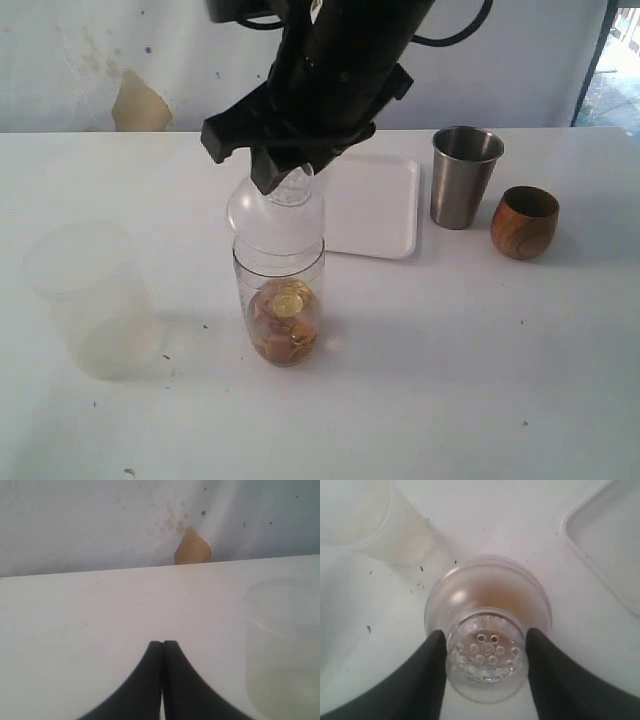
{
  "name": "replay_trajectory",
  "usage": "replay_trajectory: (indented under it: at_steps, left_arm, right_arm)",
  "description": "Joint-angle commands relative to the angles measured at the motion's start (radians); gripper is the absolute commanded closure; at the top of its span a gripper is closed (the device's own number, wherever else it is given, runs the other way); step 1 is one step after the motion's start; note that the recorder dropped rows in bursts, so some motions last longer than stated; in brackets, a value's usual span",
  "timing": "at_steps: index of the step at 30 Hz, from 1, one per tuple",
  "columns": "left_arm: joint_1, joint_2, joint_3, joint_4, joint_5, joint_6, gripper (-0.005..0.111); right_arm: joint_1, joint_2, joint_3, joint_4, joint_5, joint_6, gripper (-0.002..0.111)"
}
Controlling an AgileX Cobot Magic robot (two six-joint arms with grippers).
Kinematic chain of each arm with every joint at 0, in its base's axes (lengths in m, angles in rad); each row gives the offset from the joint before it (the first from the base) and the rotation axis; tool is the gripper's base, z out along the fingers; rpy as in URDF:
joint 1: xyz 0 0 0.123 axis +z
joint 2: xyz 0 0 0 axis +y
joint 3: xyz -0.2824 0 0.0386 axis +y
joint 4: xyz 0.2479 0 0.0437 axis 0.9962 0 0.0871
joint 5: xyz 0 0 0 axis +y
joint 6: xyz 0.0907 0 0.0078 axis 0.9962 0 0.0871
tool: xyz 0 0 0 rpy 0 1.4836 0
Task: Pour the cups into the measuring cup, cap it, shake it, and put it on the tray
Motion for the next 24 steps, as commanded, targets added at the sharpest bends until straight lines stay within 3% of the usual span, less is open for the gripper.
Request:
replay_trajectory:
  at_steps: [1,24]
  left_arm:
    - [-0.001,0.002,0.0,-0.009,-0.003,-0.002,0.107]
    - [-0.001,0.002,0.0,-0.009,-0.003,-0.002,0.107]
  right_arm:
    - [0.0,-0.006,0.008,-0.001,-0.015,0.0,0.108]
    - [0.0,0.04,0.012,-0.005,0.005,0.0,0.108]
